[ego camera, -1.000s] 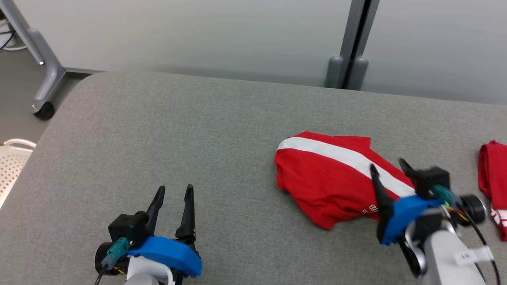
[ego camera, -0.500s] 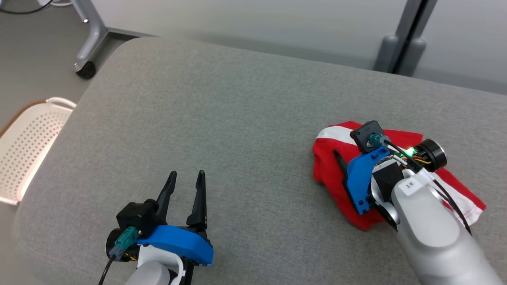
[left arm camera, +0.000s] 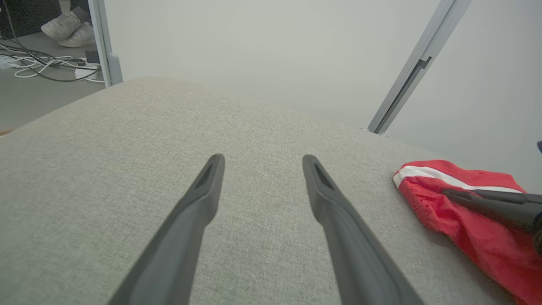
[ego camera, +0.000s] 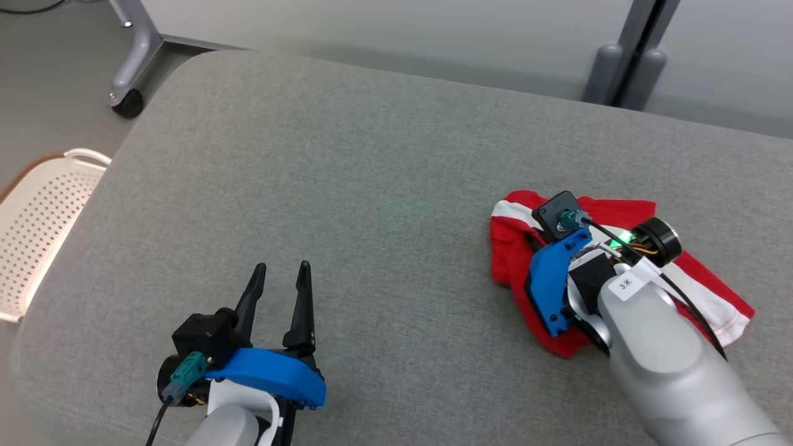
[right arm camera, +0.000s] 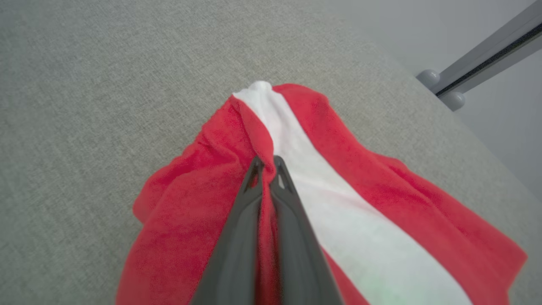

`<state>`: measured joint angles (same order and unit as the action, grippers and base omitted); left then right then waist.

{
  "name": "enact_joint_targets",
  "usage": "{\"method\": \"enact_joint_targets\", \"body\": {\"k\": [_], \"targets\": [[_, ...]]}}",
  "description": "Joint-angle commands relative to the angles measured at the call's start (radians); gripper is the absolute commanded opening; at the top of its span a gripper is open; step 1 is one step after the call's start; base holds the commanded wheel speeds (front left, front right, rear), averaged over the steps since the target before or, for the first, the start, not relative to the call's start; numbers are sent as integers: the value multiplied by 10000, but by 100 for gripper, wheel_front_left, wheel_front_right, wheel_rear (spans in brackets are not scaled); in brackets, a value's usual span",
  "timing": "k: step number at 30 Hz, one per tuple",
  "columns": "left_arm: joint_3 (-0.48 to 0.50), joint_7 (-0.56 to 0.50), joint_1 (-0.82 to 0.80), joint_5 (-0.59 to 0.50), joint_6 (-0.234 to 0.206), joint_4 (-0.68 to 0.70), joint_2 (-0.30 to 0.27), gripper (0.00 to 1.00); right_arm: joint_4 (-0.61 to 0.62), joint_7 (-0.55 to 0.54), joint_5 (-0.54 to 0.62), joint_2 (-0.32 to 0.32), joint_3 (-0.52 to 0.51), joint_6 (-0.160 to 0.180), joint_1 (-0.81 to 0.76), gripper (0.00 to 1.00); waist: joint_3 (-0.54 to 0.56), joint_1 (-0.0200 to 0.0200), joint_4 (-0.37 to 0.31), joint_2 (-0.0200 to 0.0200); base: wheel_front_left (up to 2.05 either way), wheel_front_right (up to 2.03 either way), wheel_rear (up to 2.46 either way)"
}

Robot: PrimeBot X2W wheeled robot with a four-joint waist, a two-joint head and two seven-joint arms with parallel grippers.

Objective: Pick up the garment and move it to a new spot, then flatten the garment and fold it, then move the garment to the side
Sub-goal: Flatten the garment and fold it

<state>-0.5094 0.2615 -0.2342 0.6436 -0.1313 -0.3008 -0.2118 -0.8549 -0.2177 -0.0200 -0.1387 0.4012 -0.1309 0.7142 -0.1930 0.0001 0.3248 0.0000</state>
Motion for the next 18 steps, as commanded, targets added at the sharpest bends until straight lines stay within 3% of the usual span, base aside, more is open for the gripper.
{"method": "enact_joint_targets", "body": {"k": [1,8,18], "targets": [[26,42,-162,-78,50,-18,2,100,8,273,-98,124,40,2,124,0,77,-1,-134,0,0,0,0],[127,45,8,-172,16,32,-111,100,778,1373,-567,541,514,2,-502,0,329,-1,-537,0,0,0,0],[212,44,205,-151,-123,262,-279,100,2826,1354,-1055,644,1070,2,-2528,0,413,-1,-862,0,0,0,0]]}}
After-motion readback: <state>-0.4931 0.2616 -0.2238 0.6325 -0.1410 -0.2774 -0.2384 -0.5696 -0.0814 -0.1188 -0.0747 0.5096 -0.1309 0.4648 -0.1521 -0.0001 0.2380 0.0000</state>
